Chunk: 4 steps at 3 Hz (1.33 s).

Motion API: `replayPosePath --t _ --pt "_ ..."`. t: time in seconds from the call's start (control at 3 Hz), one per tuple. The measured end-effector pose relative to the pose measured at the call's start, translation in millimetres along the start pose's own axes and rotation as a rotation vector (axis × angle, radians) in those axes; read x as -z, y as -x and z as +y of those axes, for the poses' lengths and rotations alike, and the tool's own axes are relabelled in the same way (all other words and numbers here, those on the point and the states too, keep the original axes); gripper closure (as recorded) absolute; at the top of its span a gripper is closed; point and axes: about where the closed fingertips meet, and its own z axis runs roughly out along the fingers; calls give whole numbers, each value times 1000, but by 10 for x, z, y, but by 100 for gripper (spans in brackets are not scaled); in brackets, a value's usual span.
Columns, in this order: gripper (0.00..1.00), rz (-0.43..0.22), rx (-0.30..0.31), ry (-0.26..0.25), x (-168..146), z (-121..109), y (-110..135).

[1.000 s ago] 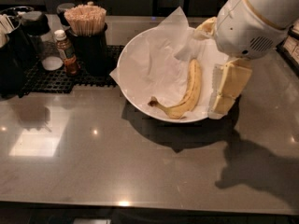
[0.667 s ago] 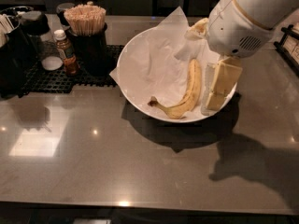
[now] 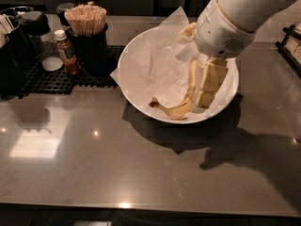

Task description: Pick banana from white bowl

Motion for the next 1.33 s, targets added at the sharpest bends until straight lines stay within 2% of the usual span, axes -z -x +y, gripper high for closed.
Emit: replayPosePath --t 0.67,1.0,1.33 --pt "0 -32 31 68 -234 -70 -32" --pt "0 -21 48 89 -302 -88 -50" --pt "17 -20 48 89 -304 -89 -51"
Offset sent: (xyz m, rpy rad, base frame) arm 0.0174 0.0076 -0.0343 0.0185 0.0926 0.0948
